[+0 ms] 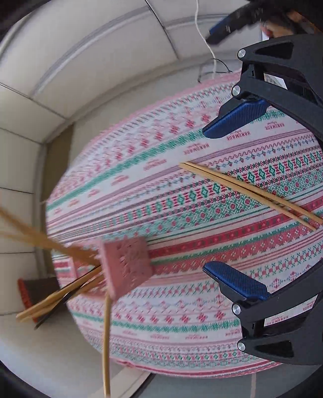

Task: Organize utensils
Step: 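Lower both grippers to the last chopsticks and grasp one each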

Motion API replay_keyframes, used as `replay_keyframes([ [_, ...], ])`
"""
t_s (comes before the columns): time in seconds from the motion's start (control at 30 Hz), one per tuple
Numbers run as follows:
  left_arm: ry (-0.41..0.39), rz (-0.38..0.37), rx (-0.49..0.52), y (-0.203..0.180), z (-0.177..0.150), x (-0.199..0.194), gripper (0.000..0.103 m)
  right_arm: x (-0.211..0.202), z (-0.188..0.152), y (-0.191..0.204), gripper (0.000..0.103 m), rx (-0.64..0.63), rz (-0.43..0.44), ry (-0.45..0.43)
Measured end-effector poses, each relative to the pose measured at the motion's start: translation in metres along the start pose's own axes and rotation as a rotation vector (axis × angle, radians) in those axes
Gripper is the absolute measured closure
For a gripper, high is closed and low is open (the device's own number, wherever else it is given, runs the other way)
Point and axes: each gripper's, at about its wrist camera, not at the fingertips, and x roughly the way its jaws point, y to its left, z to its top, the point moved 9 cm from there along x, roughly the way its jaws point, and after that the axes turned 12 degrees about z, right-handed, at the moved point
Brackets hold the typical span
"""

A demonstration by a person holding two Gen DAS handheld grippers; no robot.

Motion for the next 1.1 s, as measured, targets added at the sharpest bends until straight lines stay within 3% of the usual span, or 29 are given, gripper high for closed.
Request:
replay_keyframes([
  [0.13, 0.135, -0.026, 0.017, -0.021, -0.006, 0.045, 0.012, 0.001, 0.000, -0.010, 0.007, 0.048, 0.019, -0.011],
  [0.23, 0.167, 0.007, 0.024, -0.027, -0.004, 0.070, 0.019, 0.008, -0.005, -0.013, 0.007, 0.032, -0.010, 0.013],
  [0.33, 0.213, 0.005, -0.034, -0.025, -0.001, 0.089, 0.024, 0.009, -0.004, -0.013, 0.007, -0.016, -0.042, 0.008],
  [0.5, 0.182, -0.012, -0.111, -0.020, 0.020, 0.098, 0.024, 0.016, -0.009, -0.016, 0.007, -0.042, -0.052, 0.040],
  [0.8, 0.171, 0.051, -0.055, -0.027, 0.027, 0.099, 0.025, 0.021, -0.012, -0.019, 0.007, -0.013, -0.040, 0.064],
  [0.9, 0.154, 0.123, -0.008, -0.025, 0.020, 0.098, 0.038, 0.021, -0.010, -0.020, 0.007, -0.012, -0.043, 0.061],
  [1.1, 0.143, 0.126, 0.013, -0.012, 0.008, 0.087, 0.061, 0.022, -0.010, -0.017, 0.007, -0.016, -0.036, 0.062],
])
